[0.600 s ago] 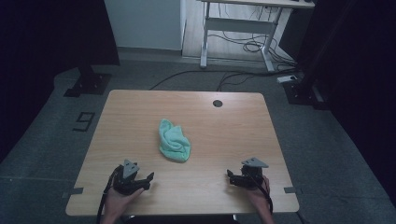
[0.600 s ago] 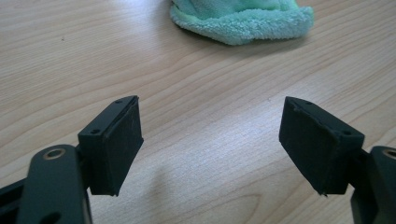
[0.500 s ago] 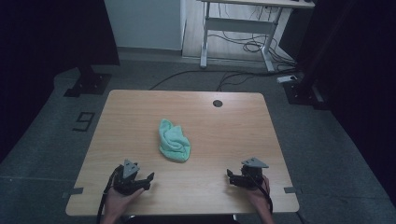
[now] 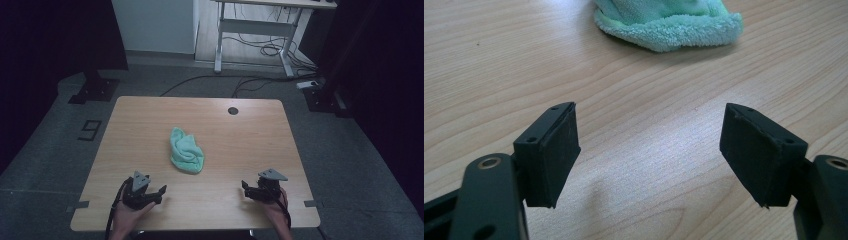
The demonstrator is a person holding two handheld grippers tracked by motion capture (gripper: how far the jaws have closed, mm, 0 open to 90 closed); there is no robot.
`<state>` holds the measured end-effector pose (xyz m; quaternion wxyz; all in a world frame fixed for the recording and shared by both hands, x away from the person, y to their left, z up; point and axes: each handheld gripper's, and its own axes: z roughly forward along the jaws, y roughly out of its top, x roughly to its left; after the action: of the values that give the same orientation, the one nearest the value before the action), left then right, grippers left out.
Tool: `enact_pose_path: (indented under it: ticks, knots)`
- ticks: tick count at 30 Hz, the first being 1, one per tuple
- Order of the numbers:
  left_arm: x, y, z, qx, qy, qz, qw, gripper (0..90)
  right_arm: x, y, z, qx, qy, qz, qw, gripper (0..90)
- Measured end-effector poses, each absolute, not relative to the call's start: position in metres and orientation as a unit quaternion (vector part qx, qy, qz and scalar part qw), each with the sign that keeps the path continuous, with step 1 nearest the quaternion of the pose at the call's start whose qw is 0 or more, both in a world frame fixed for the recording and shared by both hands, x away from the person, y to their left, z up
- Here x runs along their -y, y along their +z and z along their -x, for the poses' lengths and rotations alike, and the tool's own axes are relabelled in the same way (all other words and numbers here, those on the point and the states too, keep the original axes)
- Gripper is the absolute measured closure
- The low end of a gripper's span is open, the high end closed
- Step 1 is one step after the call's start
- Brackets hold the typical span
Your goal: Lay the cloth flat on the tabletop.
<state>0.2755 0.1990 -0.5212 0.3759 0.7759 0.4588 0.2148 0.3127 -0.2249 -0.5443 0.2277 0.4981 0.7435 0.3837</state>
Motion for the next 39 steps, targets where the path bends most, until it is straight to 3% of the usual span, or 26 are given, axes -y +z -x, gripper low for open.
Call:
enact_pose_path:
  ticks: [26, 39]
  knots:
    - [-0.194, -0.516, -0.276, -0.455, 0.204, -0.777, 0.383, 27.2, 0.187, -0.53, -0.324, -0.755, 0.416, -0.462, 0.21, 17.9]
    - [-0.183, -0.519, -0.289, -0.456, 0.191, -0.783, 0.378, 28.3, 0.169, -0.526, -0.337, -0.764, 0.422, -0.443, 0.206, 25.5]
